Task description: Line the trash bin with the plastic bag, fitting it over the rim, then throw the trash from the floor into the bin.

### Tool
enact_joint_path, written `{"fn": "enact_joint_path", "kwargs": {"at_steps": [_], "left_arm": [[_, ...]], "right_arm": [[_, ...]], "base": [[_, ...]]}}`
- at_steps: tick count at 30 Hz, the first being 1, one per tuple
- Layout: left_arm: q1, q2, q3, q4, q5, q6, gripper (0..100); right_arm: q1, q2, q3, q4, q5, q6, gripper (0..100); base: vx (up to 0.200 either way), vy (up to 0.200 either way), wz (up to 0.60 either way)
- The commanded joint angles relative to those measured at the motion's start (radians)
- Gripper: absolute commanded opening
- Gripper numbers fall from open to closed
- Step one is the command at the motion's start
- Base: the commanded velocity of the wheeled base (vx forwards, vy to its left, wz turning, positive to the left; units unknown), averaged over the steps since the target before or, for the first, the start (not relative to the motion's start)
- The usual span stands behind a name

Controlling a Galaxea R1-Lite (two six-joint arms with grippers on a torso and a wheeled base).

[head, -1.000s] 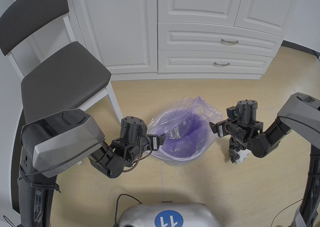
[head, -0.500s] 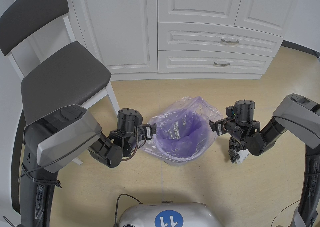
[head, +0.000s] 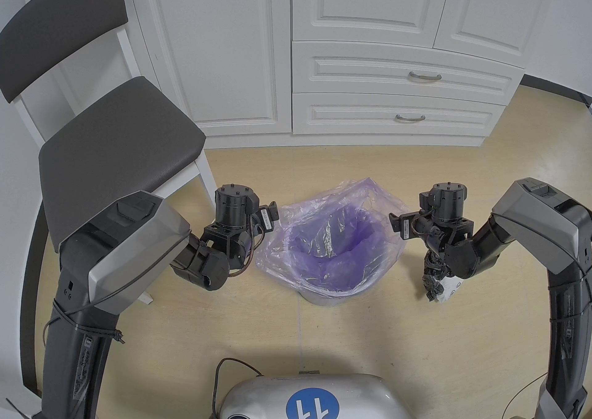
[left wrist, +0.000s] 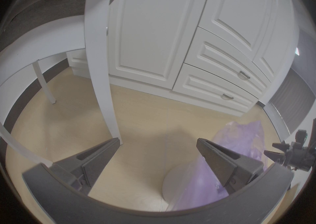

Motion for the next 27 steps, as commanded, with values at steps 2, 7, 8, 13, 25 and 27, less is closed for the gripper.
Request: {"fn": "enact_joint_path", "kwargs": {"at_steps": [2,7,8,13,25,27], "left_arm": [[0.012,0.070,-0.069,0.001,0.024,-0.014,100],[0.015,0.065,-0.066,-0.004,0.024,-0.015,100],[0.017,0.058,-0.061,-0.012,0.024,-0.015,100],[0.007,-0.027,0.017,-0.021,0.022,-0.017,100],[-0.066,-0.137,0.313,-0.101,-0.168,0.084,100],[-0.063,-0.093,0.290,-0.101,-0.166,0.089,100]], "right_arm": [[-0.026,0.098,-0.093,0.000,-0.001,0.029,100],[-0.031,0.129,-0.152,0.002,-0.001,0.088,100],[-0.031,0.129,-0.155,0.002,-0.001,0.093,100],[-0.023,0.120,-0.152,-0.001,-0.001,0.110,100],[-0.012,0.051,-0.082,0.096,-0.001,0.108,100],[-0.012,0.051,-0.084,0.100,-0.001,0.110,100]], "base": [[0.000,0.000,0.00],[0.000,0.000,0.00],[0.000,0.000,0.00],[0.000,0.000,0.00],[0.000,0.000,0.00],[0.000,0.000,0.00]]}}
